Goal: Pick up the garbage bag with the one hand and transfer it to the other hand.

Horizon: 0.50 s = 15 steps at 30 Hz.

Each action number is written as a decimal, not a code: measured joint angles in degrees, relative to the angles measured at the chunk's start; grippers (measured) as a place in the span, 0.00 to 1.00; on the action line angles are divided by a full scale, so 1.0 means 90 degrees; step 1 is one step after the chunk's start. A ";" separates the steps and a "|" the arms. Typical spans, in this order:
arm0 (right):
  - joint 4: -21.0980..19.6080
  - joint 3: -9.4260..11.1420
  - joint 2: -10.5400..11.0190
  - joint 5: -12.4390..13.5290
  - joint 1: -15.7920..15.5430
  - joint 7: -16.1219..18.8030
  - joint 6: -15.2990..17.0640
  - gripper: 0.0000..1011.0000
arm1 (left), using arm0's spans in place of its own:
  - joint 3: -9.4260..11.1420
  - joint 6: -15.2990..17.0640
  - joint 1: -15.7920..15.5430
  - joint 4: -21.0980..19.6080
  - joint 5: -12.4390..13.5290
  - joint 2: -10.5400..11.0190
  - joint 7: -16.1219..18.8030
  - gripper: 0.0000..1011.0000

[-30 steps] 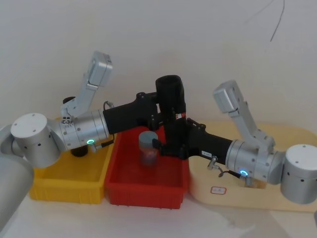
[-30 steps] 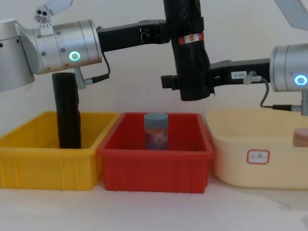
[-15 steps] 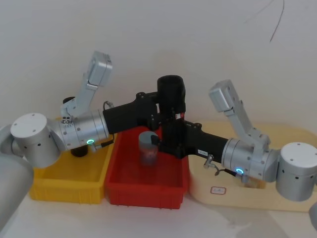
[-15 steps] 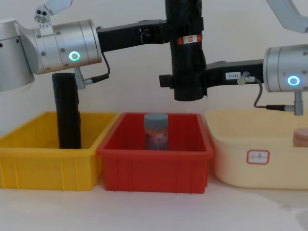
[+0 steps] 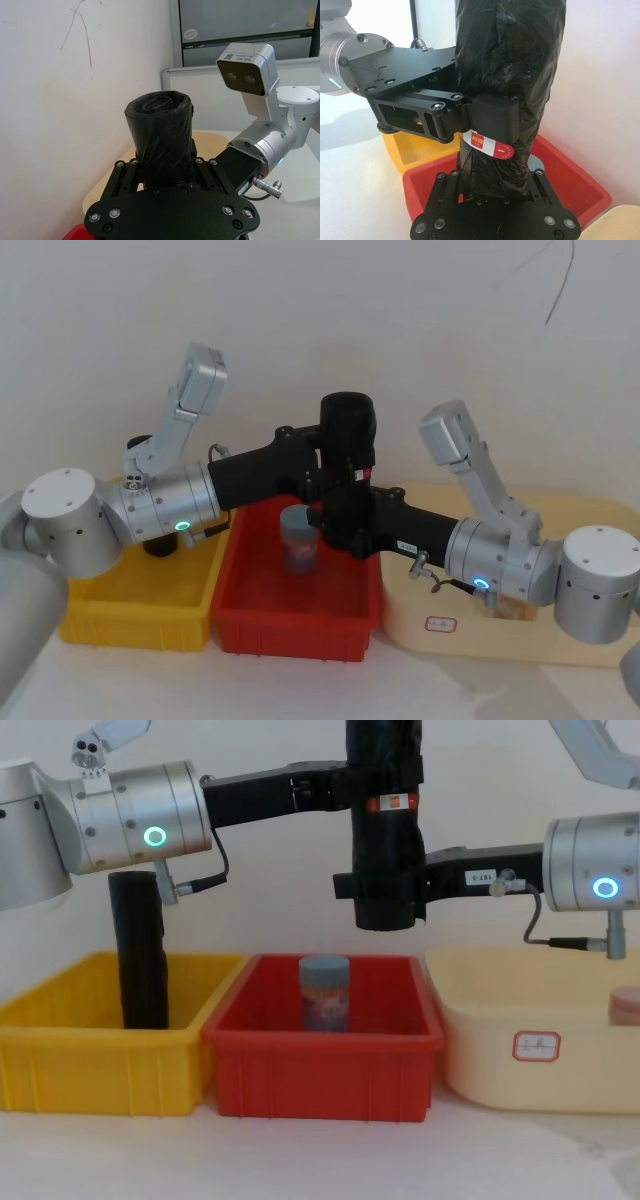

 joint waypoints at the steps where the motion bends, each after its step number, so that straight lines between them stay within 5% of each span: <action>1: 0.0004 -0.0001 -0.0002 0.0000 0.0001 0.0001 -0.0002 0.48 | 0.0000 0.0000 0.0000 0.0000 0.0000 0.0000 0.0000 0.42; 8: 0.0017 -0.0008 -0.0009 0.0000 0.0009 0.0009 -0.0007 0.48 | 0.0000 0.0000 0.0000 0.0000 0.0000 -0.0003 0.0001 0.44; 15: 0.0024 -0.0012 -0.0013 0.0000 0.0012 0.0011 -0.0010 0.48 | 0.0000 0.0000 0.0000 0.0000 0.0000 -0.0006 0.0001 0.64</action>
